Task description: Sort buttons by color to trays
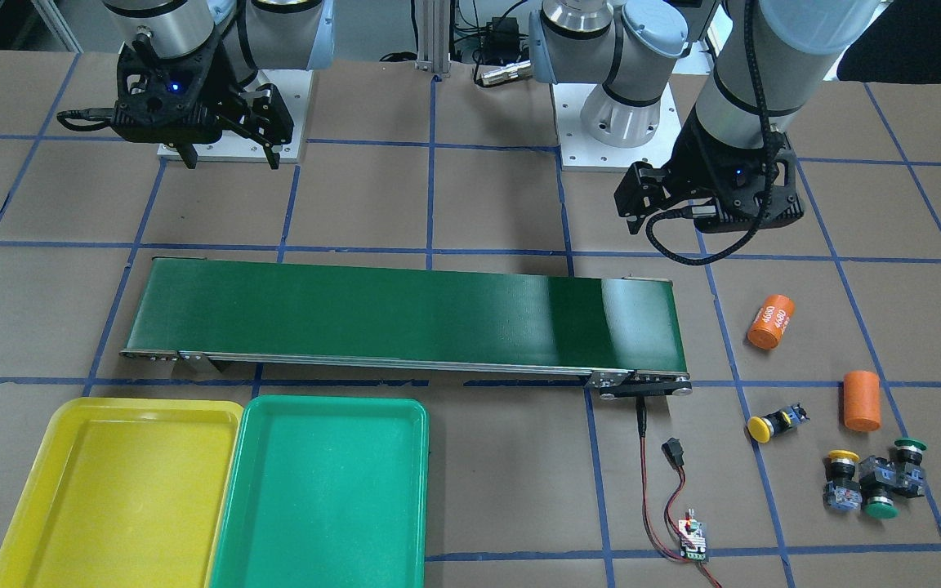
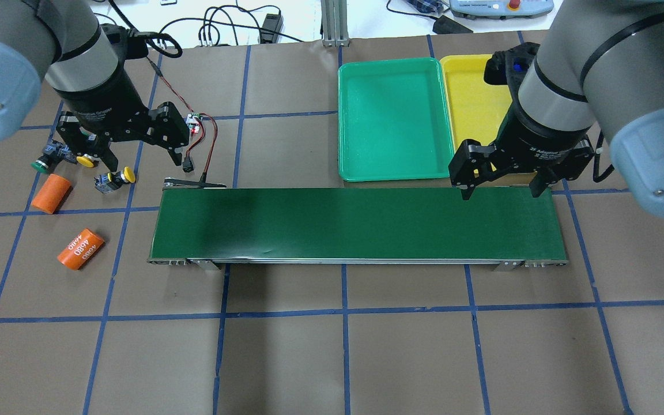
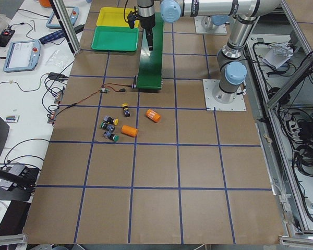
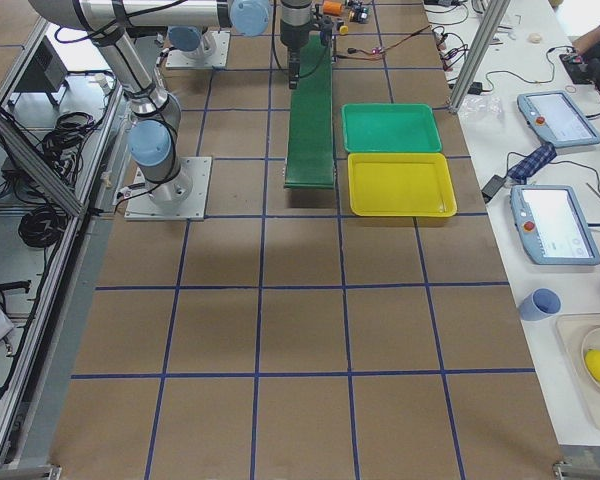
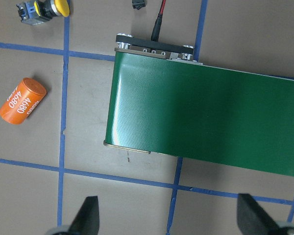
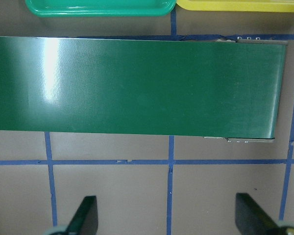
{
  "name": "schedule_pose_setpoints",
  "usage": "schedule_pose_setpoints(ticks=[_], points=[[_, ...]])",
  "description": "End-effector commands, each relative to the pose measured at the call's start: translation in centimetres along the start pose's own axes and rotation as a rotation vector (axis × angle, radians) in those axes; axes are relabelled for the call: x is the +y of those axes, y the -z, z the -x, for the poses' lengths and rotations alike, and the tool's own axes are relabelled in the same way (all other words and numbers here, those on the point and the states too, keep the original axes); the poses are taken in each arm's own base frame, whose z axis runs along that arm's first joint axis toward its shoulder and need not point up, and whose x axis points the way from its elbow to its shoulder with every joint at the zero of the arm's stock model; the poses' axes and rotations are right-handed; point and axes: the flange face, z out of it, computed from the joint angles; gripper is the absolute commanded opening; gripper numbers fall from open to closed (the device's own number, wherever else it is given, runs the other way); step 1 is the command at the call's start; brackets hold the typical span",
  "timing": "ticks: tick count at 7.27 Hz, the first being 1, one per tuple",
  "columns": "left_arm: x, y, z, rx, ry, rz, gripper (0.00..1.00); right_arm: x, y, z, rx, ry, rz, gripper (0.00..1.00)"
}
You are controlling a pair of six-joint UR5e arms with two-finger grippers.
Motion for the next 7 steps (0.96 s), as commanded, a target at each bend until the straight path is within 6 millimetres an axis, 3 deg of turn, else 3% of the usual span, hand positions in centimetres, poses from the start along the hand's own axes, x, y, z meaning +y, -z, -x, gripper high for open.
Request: schedule_pose_setpoints(ticks=[1,2,4,5,6,7], points=[[-0.5,0.7,-1.4,-0.008,-0.054,0.02,1.0,0.0,0.0,0.0,0.0,0.001,0.0,1.0],[-0.6,1.1,-1.0,-0.003,-0.048,0.007,1.0,0.0,0.0,0.0,0.0,-0.001,0.0,1.0],[-0.6,-0.2,-0.5,0.002,-0.161,0.034,1.0,0.0,0.0,0.0,0.0,0.001,0.0,1.0],[-1.8,-0.4,1.3,0.008,-0.116,0.03,1.0,0.0,-0.1,0.0,0.002,0.002,0.003,1.0],[-3.8,-2.3,7.5,0.034,-0.088,0.067,1.0,0.0,-0.1,0.0,0.002,0.001,0.003,1.0],[-4.4,-4.2,12.4,0.061,-0.182,0.101,1.0,0.0,0.0,-0.1,0.002,0.001,0.001,1.0]])
